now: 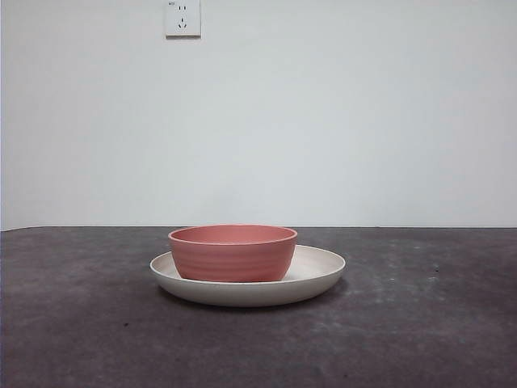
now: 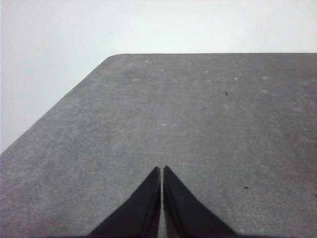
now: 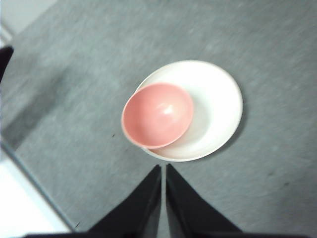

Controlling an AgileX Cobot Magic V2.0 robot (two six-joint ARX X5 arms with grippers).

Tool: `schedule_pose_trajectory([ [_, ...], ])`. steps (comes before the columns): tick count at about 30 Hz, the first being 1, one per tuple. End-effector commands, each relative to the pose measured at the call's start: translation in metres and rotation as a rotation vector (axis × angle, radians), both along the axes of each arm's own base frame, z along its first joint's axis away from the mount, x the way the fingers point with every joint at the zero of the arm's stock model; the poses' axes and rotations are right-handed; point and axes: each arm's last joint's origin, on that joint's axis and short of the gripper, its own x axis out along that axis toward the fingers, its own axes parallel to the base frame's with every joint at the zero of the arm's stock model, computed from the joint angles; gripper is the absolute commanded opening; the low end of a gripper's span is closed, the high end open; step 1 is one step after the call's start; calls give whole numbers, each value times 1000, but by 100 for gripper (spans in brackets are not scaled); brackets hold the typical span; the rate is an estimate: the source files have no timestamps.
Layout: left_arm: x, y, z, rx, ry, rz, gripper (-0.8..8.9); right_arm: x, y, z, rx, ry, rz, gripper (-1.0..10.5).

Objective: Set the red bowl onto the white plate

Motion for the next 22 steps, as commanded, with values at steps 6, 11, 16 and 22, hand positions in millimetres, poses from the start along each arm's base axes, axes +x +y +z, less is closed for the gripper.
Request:
schedule_pose_trajectory([
  [6, 1, 0, -6, -4, 5, 5, 8, -19, -48, 20, 24, -183, -225, 8],
  [11, 1, 0, -6, -4, 5, 5, 8, -38, -74, 12, 35, -358, -418, 8],
  [16, 1, 0, -6, -4, 5, 5, 8, -49, -84, -29, 68, -528, -528, 8],
  [22, 1, 0, -6, -4, 5, 5, 8, -51, -88, -81, 95, -709, -571, 8],
])
